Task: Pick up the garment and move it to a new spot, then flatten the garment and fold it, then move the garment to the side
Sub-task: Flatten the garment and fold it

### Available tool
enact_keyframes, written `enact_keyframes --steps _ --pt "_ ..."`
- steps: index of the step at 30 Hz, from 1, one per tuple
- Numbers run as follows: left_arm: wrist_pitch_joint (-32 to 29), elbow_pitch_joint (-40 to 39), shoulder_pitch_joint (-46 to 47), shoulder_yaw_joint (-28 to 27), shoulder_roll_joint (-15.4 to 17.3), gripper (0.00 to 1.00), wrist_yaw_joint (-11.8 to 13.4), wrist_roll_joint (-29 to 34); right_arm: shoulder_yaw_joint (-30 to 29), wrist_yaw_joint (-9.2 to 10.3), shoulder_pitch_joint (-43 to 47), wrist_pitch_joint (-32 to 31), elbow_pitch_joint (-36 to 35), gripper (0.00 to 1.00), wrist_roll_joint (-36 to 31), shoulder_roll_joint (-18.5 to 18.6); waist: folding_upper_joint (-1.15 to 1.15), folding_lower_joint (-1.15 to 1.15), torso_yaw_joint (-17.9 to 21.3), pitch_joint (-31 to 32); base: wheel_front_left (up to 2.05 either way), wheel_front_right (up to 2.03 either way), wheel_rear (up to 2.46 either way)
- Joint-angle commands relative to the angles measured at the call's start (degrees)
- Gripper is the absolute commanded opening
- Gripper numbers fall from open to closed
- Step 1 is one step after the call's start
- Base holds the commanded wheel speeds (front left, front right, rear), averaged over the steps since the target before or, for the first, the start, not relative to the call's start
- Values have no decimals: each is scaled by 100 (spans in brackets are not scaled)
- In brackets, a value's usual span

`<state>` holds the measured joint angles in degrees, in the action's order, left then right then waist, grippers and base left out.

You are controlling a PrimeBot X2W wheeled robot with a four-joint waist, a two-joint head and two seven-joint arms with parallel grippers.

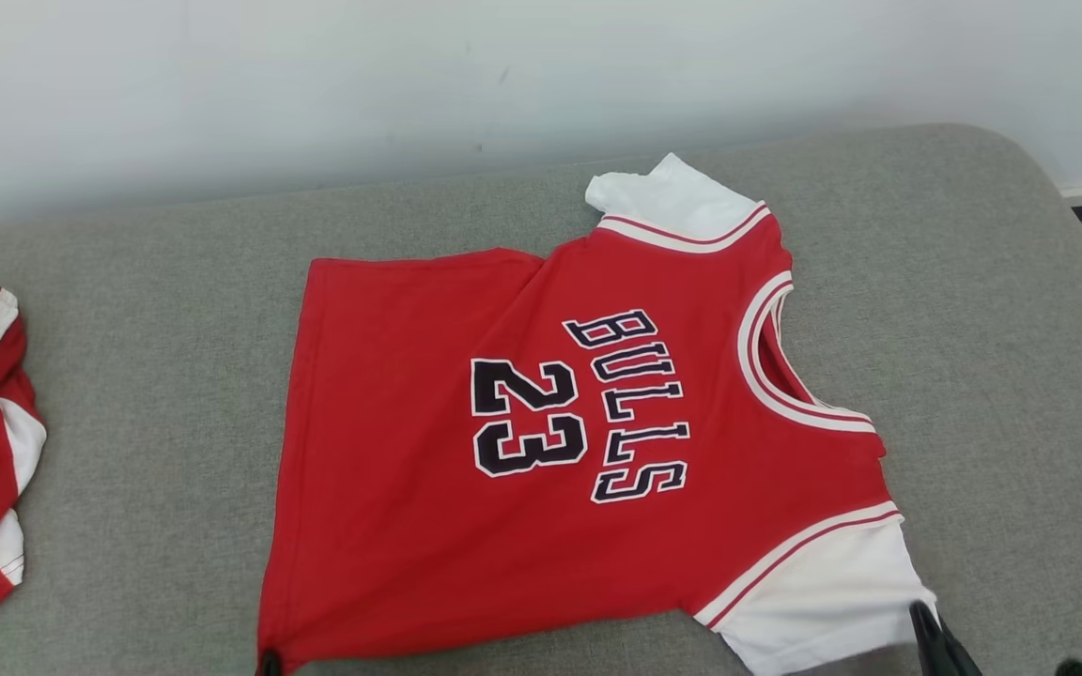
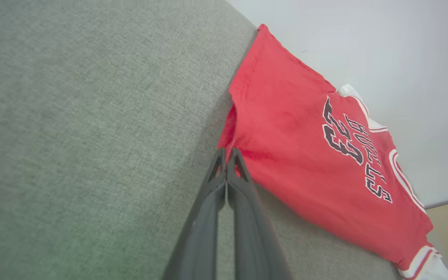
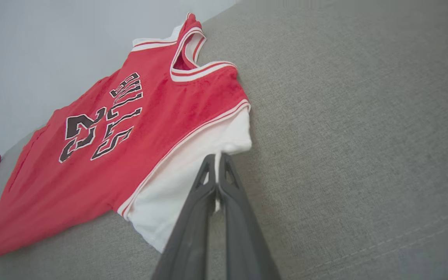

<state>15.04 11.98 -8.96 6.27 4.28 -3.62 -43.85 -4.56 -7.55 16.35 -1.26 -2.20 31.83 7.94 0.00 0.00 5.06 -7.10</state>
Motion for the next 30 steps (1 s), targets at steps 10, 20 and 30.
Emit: enact_keyframes --steps 10,20,30 --pt "-118 -76 586 62 156 0 24 264 11 14 -941 -264 -6 0 15 212 0 0 46 -37 0 0 0" --pt "-243 389 1486 0 406 0 -34 290 165 14 -2345 -383 902 0 51 536 0 0 13 -198 0 0 0" --pt "-369 1123 2386 197 495 0 -127 406 759 14 -3858 -274 2288 0 -74 817 0 0 -68 -363 0 0 0"
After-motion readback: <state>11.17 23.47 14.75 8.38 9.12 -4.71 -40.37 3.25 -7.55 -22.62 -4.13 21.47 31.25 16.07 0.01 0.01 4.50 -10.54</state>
